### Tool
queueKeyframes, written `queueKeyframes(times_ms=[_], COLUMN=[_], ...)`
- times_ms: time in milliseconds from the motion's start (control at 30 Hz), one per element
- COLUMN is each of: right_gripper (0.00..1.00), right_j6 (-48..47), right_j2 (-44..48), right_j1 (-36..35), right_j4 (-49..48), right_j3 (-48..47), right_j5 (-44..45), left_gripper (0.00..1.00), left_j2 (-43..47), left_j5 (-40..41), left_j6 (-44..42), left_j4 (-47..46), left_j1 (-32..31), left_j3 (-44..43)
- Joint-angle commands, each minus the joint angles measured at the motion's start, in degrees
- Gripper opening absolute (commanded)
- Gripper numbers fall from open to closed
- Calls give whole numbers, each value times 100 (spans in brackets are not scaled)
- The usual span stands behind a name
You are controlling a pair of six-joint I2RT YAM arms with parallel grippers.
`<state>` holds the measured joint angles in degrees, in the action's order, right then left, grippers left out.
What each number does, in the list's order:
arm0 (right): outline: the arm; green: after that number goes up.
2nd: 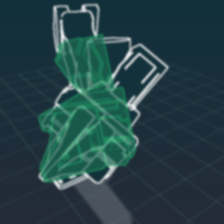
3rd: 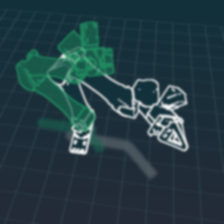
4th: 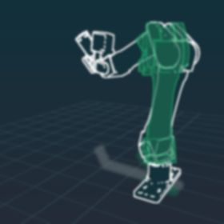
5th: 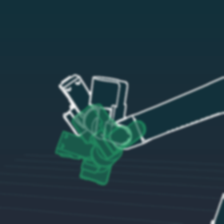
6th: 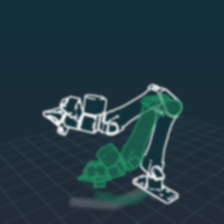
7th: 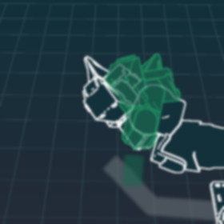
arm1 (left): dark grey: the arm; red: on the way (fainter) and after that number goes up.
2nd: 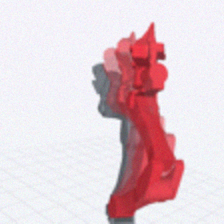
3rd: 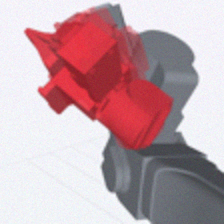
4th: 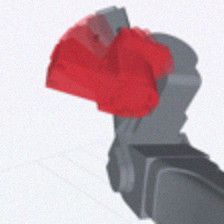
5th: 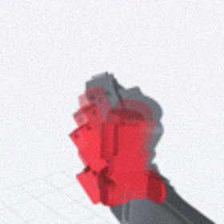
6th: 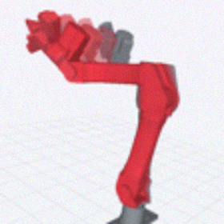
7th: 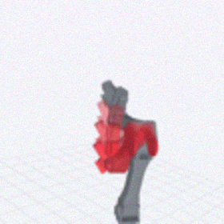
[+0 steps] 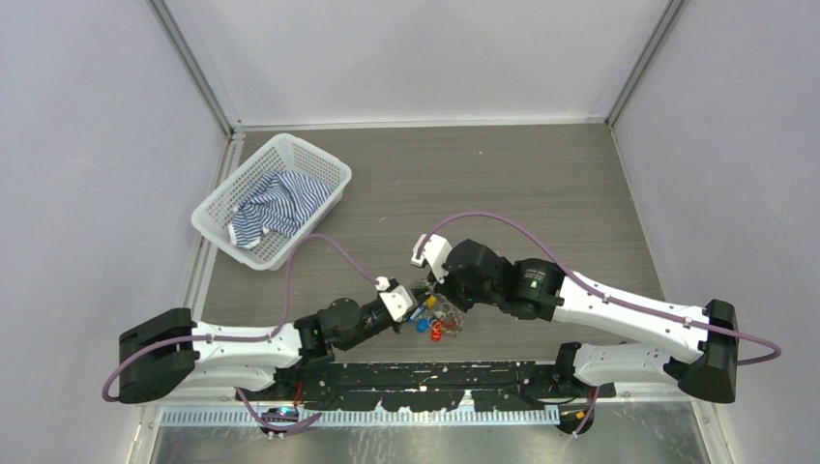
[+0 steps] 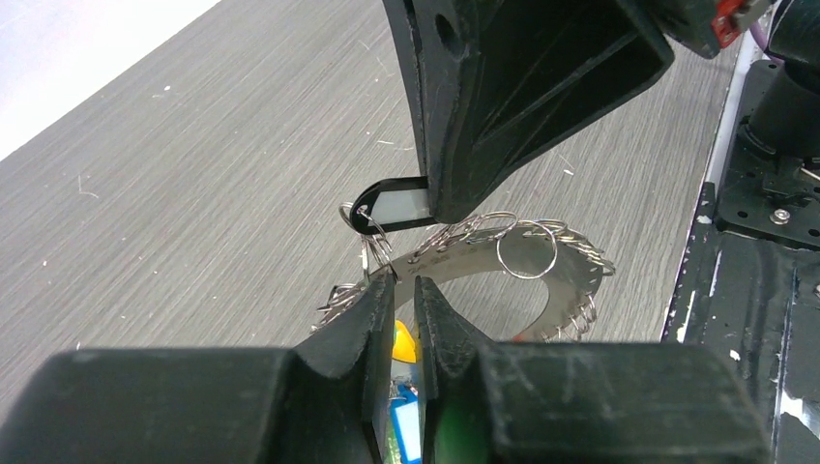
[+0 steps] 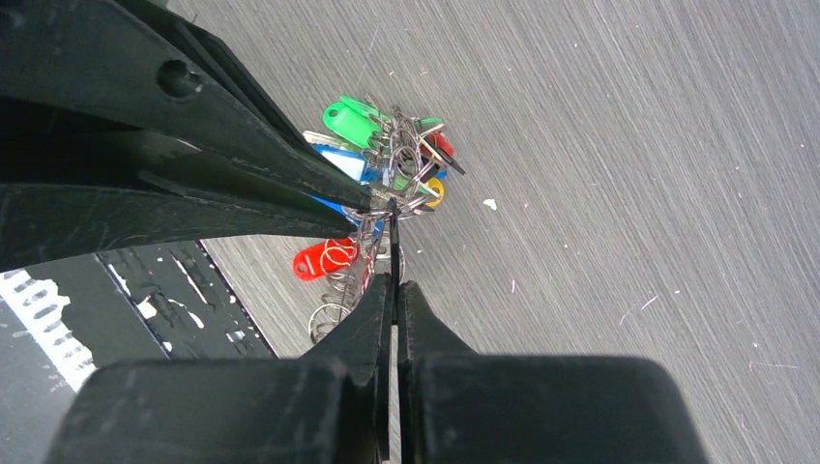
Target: Remove the keys from the keyring
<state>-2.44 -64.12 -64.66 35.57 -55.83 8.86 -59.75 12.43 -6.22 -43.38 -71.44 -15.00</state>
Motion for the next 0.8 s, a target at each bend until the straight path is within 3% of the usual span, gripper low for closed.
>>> queueKeyframes(times_ms=[0,433,567,767], right_gripper=[1,1,1,1], right_j6=[-29,-38,-33,7], right_j2=[200,149,162,148], right_j1=[-46,-86,-82,-26], right_j4=[-290,-249,-218,-110], right_j3=[-358,-393,-381,-304], right_j5=[43,16,59,560], left_gripper=[15,17,1,0], left_j2=[-125,-416,-472,-296], left_j5=[99,11,-33,-131], left_j6=[50,64,69,69], left_j4=[-641,-1046,-1068,-993], left_j1=[72,181,188,189], left_j3=[-220,-275,-292,-172])
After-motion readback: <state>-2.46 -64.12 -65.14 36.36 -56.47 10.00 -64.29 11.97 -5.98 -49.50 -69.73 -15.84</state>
